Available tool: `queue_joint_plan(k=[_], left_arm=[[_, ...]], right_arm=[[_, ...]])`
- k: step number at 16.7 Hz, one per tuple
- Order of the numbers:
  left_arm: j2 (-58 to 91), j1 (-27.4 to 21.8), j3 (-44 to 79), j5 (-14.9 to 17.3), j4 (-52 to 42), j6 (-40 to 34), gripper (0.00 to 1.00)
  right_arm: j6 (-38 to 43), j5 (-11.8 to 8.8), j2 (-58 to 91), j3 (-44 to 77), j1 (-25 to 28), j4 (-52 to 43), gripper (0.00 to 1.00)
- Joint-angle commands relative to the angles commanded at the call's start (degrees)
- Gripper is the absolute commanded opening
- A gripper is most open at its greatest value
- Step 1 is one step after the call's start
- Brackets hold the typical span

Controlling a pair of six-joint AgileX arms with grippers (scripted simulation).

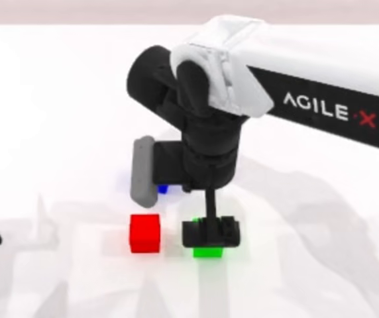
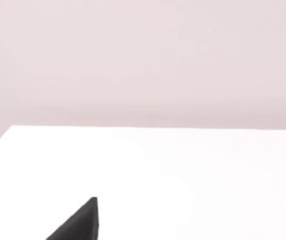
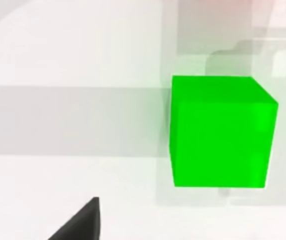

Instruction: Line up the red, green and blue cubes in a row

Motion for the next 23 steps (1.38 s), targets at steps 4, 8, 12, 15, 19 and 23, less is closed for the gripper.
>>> queue_joint_plan(k=[4, 8, 12, 15, 19, 23], left_arm=[[3.52, -1.21, 3.52, 0.1, -2.44, -0.6, 1.0], [16.7, -4.89, 16.41, 0.1, -10.74, -2.62, 1.0], [38.91, -10.06, 35.59, 0.01, -23.26, -5.51, 1.0], [59.47, -14.49, 51.29, 0.07, -34.18, -7.94, 1.0], [86.54, -20.4, 71.53, 0.33, -48.52, -11.08, 1.0], [107.69, -25.58, 89.01, 0.51, -60.32, -13.75, 1.0]], right_arm=[[0.95, -0.34, -3.54, -2.63, -1.54, 2.51, 1.0], [4.96, -1.33, -16.48, -12.4, -7.31, 11.04, 1.0], [12.07, -2.55, -38.56, -29.33, -16.46, 23.76, 1.0], [18.45, -3.15, -57.75, -44.81, -23.94, 33.96, 1.0], [26.94, -3.04, -81.87, -66.19, -33.12, 46.97, 1.0], [34.19, -1.96, -100.84, -84.5, -40.34, 58.41, 1.0]])
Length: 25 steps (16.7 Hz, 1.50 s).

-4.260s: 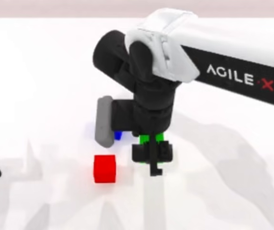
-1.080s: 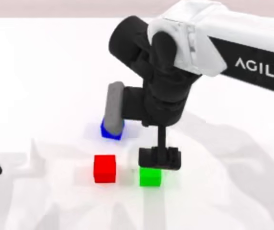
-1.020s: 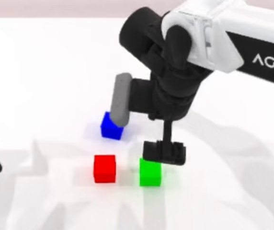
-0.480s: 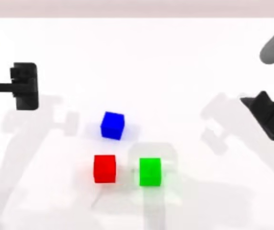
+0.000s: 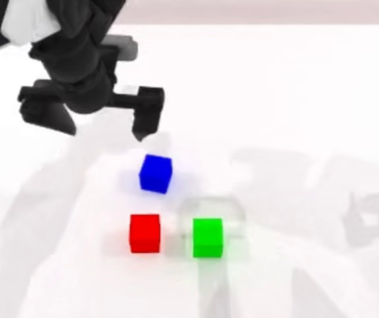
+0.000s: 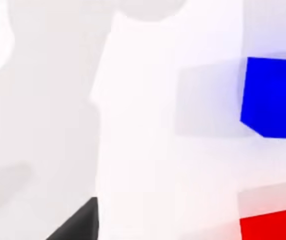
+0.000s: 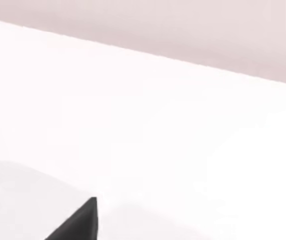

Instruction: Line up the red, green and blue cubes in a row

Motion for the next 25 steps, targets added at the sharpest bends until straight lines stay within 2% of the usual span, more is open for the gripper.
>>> queue_joint_plan(k=[6, 13, 16, 21, 25], left_arm=[[17.92, -4.9, 17.97, -0.23, -9.95, -2.43, 1.0], [20.07, -5.18, 20.08, -0.29, -10.9, -2.67, 1.0], [20.69, -5.29, 18.11, -0.31, -8.59, -2.53, 1.0], [23.71, -5.36, 10.55, -0.28, 2.61, -2.56, 1.0], [24.5, -5.4, 8.9, -0.27, 4.62, -2.58, 1.0]], right_arm=[[6.89, 1.92, -19.21, -16.97, -6.3, 11.45, 1.0], [7.73, 2.23, -21.32, -18.99, -7.01, 12.87, 1.0], [7.73, 2.23, -21.32, -18.99, -7.01, 12.87, 1.0], [7.73, 2.23, -21.32, -18.99, -7.01, 12.87, 1.0], [7.73, 2.23, -21.32, -18.99, -7.01, 12.87, 1.0]])
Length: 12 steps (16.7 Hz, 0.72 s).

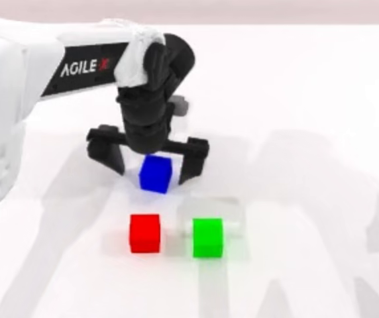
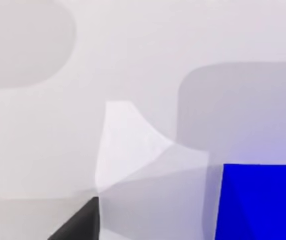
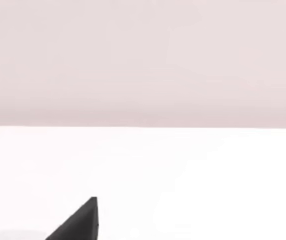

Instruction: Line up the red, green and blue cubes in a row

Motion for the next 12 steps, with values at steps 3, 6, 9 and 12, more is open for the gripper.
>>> queue_joint_plan(k=[3, 6, 9, 12], left_arm=[[0.0, 0.0, 0.0, 0.0, 0.0, 0.0, 0.92], [0.0, 0.0, 0.0, 0.0, 0.0, 0.0, 0.7], [0.0, 0.0, 0.0, 0.0, 0.0, 0.0, 0.47], [0.0, 0.0, 0.0, 0.0, 0.0, 0.0, 0.25]], right_arm=[[0.0, 0.0, 0.0, 0.0, 0.0, 0.0, 1.0], [0.0, 0.0, 0.0, 0.0, 0.0, 0.0, 1.0], [0.0, 0.0, 0.0, 0.0, 0.0, 0.0, 1.0], [0.0, 0.0, 0.0, 0.0, 0.0, 0.0, 1.0]])
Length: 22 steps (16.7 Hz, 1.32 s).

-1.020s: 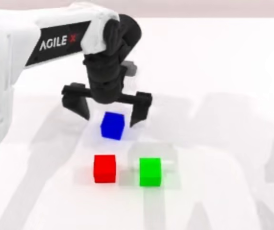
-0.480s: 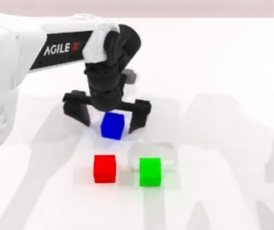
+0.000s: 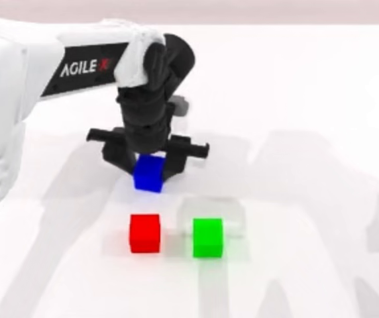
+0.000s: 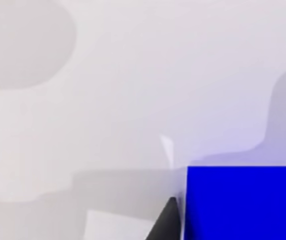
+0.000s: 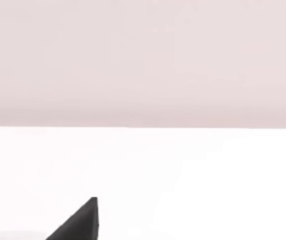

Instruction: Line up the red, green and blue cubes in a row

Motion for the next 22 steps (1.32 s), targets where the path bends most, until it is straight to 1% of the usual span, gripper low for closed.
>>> queue_joint_plan(k=[3, 4, 13, 15, 19, 22], left_arm=[[0.0, 0.0, 0.0, 0.0, 0.0, 0.0, 0.02], [0.0, 0.0, 0.0, 0.0, 0.0, 0.0, 0.0], [-0.76, 0.09, 0.31, -0.18, -0.44, 0.2, 0.0], [-1.28, 0.2, 2.23, -0.21, -2.62, 0.19, 0.0], [-3.45, 0.9, 8.03, -0.26, -11.53, 0.05, 0.0], [-4.53, 1.18, 10.02, -0.22, -13.94, 0.06, 0.0]], right_arm=[[0.0, 0.0, 0.0, 0.0, 0.0, 0.0, 1.0], [0.0, 0.0, 0.0, 0.0, 0.0, 0.0, 1.0], [0.0, 0.0, 0.0, 0.0, 0.0, 0.0, 1.0], [0.0, 0.0, 0.0, 0.0, 0.0, 0.0, 1.0], [0.0, 0.0, 0.0, 0.0, 0.0, 0.0, 1.0], [0.0, 0.0, 0.0, 0.0, 0.0, 0.0, 1.0]])
